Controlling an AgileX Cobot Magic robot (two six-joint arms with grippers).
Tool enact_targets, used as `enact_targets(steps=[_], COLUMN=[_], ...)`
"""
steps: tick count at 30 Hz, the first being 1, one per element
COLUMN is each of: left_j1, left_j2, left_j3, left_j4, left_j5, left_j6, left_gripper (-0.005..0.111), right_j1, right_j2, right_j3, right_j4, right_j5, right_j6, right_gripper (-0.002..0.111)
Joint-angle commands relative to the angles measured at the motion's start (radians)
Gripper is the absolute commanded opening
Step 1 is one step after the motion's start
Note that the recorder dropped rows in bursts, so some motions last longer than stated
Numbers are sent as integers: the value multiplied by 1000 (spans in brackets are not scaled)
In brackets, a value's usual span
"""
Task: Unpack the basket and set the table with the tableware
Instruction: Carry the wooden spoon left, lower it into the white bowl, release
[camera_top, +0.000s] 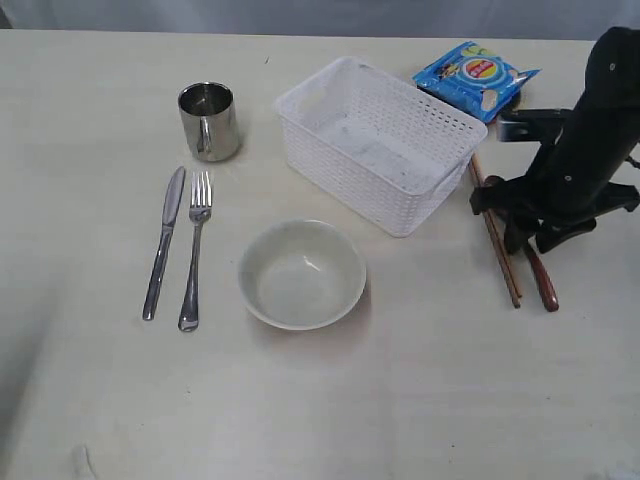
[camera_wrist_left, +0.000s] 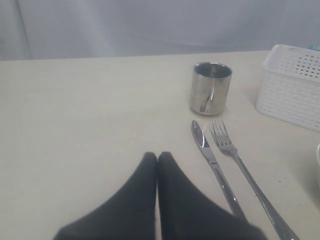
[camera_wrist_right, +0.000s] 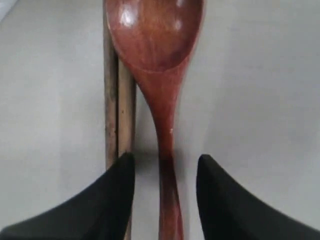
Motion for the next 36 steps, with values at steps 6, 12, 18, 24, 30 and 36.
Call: enact_targets(steps=[6, 12, 18, 24, 30, 36], left_j1=[-5, -5, -5, -5, -5, -5], left_j2=[-3, -3, -3, -3, -3, -3], left_j3=[3, 3, 3, 3, 3, 3], left_j4=[8, 8, 8, 8, 8, 8], left_j5=[-11, -11, -11, -11, -11, -11], left_j6=[-4, -4, -4, -4, -4, -4], left_gripper=[0, 0, 0, 0, 0, 0], right_j1=[0, 0, 34, 265, 534, 679], right_j2=[-6, -130, -323, -420, -339, -61], right_j3=[-14, -58, -59, -59, -164, -379], right_j4=[-8, 0, 158, 296, 194, -5], right_j5=[-26, 42, 66, 89, 204, 460], right_j6=[-15, -15, -151, -287, -197, -67], right_gripper=[-1, -1, -1, -1, -1, -1])
